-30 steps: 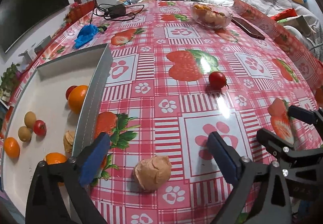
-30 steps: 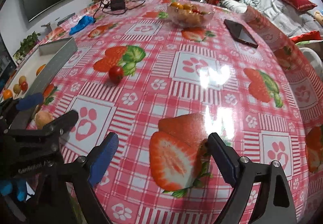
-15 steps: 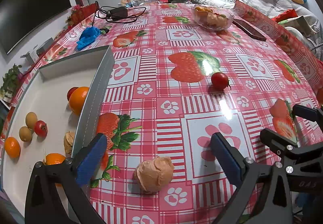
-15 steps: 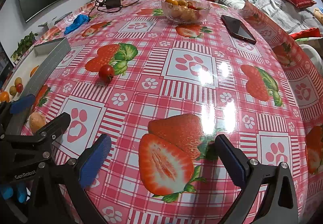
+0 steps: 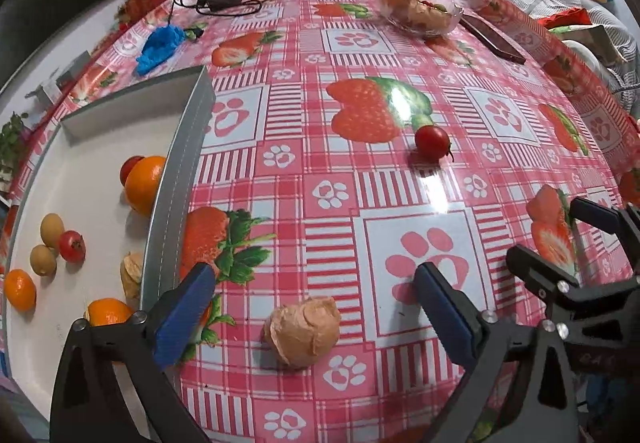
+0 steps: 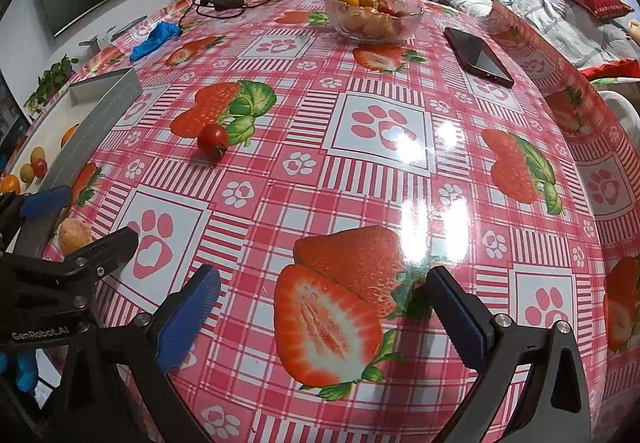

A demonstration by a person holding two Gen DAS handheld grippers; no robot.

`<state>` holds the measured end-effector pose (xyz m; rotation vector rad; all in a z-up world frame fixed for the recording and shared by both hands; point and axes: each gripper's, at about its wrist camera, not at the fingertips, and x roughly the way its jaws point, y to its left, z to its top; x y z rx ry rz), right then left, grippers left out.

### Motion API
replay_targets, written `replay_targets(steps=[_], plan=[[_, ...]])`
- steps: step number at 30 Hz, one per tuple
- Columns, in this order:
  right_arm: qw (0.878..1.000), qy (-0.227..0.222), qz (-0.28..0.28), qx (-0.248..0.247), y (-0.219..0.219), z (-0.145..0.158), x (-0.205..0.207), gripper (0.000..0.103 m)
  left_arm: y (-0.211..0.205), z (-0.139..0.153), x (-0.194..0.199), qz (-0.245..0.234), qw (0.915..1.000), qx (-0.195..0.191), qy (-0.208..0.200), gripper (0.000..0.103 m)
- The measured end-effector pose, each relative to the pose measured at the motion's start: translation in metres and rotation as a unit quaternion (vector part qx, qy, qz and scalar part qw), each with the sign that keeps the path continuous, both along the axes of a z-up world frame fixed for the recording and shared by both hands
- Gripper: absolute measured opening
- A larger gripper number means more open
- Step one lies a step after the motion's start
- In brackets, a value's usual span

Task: Organize fruits

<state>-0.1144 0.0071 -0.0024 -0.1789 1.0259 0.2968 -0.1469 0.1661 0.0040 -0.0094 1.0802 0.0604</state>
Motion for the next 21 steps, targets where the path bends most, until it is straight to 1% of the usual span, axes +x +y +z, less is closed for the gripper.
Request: replay_targets(steps=[1, 4, 7, 11, 14, 17, 18, 19, 21], plan=[[1.0, 0.008, 0.0, -0.002, 0.001, 0.001, 0.002, 0.103, 0.0, 0.0, -0.001, 0.0, 1.0, -0.003, 0.002, 0.096], [1.0, 0.026, -0.001, 0.003, 0.001, 0.004, 0.011, 0.103, 0.001, 0.002, -0.006, -0.002, 0.9999, -0.013, 0.006, 0.095], [1.0, 0.014, 0.003, 0.022, 0.005, 0.019, 0.019, 0.103, 0.003, 0.006, -0.01, -0.002, 0.9998, -0.019, 0.003, 0.095], [0.999, -0.006, 0.03, 0.022, 0.025, 0.035, 0.029, 0.103, 0.009, 0.01, -0.013, 0.002, 0.9994, -0.035, -0.005, 0.095], [0.998, -0.005, 0.054, 0.02, 0.045, 0.036, 0.037, 0.103, 0.012, 0.011, -0.013, 0.005, 0.9991, -0.041, -0.005, 0.095], [0.997, 0.002, 0.069, 0.02, 0.063, 0.03, 0.045, 0.102, 0.01, 0.012, -0.016, 0.001, 0.9994, -0.032, -0.009, 0.095], [0.997, 0.003, 0.073, 0.017, 0.068, 0.028, 0.047, 0.1, 0.011, 0.013, -0.017, 0.0, 0.9994, -0.033, -0.01, 0.095], [0.997, 0.004, 0.076, 0.015, 0.072, 0.026, 0.048, 0.089, 0.012, 0.013, -0.018, 0.0, 0.9993, -0.036, -0.012, 0.095], [0.996, 0.017, 0.082, 0.015, 0.078, 0.021, 0.052, 0.078, 0.013, 0.014, -0.019, 0.0, 0.9991, -0.039, -0.016, 0.095]])
